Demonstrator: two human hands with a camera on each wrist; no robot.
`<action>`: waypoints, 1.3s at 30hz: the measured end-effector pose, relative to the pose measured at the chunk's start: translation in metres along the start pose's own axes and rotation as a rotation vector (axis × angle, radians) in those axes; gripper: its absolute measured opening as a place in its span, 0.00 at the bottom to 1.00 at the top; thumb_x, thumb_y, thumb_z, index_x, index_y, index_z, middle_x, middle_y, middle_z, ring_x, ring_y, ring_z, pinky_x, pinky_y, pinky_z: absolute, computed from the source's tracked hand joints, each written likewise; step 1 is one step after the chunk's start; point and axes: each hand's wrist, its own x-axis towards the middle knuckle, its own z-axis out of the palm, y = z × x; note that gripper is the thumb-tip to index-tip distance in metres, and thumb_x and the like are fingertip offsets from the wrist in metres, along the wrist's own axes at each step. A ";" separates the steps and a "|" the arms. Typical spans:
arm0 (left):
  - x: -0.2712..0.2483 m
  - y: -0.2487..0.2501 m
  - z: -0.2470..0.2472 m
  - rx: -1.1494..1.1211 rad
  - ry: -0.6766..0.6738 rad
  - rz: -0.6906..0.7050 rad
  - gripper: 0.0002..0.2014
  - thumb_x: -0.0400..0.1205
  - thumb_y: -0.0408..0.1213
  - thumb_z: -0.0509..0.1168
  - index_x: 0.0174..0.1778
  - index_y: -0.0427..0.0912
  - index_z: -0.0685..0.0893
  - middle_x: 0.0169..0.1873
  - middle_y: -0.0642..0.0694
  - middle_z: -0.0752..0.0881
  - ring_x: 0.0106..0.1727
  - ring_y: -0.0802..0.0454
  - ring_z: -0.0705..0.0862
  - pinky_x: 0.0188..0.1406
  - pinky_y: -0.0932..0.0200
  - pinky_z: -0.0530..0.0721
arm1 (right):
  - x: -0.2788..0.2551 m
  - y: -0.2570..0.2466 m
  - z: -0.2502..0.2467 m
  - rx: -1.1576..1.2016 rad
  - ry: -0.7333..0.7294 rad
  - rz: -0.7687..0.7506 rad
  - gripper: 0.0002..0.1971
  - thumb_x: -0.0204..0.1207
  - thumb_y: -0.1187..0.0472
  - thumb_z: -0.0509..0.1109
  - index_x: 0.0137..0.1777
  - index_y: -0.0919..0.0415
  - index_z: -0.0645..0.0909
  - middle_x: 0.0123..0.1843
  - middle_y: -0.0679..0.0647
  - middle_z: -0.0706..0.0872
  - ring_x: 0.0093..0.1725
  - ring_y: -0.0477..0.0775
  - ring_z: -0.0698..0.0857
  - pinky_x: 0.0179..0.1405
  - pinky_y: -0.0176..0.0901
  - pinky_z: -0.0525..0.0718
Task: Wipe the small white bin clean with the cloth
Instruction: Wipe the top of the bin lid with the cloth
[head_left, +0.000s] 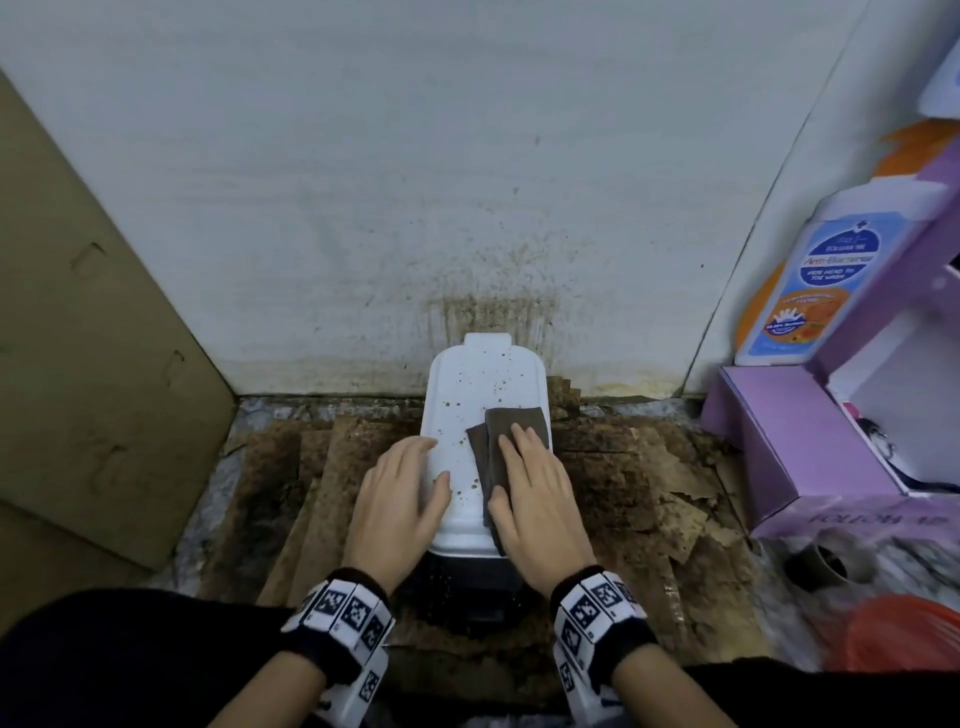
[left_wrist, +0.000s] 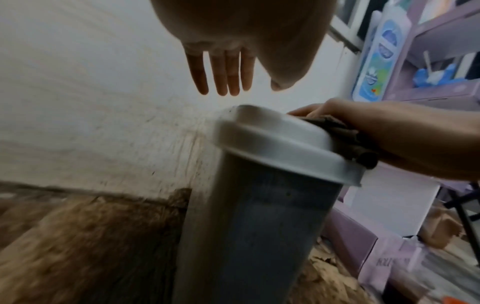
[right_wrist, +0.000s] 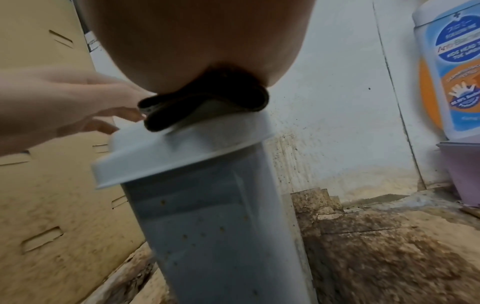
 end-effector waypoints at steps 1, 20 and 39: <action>-0.006 -0.002 0.002 -0.054 -0.017 -0.051 0.26 0.85 0.55 0.59 0.77 0.48 0.70 0.73 0.52 0.74 0.72 0.54 0.75 0.69 0.53 0.76 | 0.002 -0.001 0.001 -0.022 0.006 -0.001 0.31 0.84 0.50 0.49 0.86 0.61 0.60 0.88 0.57 0.59 0.88 0.53 0.55 0.88 0.51 0.54; -0.012 -0.017 0.017 -0.324 -0.209 -0.083 0.61 0.60 0.68 0.80 0.83 0.61 0.51 0.75 0.64 0.59 0.77 0.68 0.63 0.75 0.59 0.69 | -0.009 -0.004 0.012 -0.018 0.004 0.038 0.32 0.87 0.49 0.43 0.89 0.60 0.48 0.91 0.54 0.45 0.89 0.48 0.41 0.88 0.47 0.42; -0.014 -0.025 0.019 -0.410 -0.224 -0.232 0.67 0.58 0.69 0.81 0.87 0.53 0.50 0.84 0.65 0.53 0.81 0.66 0.60 0.73 0.60 0.67 | 0.075 0.032 -0.005 0.031 -0.256 0.035 0.33 0.91 0.46 0.46 0.89 0.60 0.39 0.90 0.54 0.35 0.88 0.50 0.34 0.88 0.50 0.40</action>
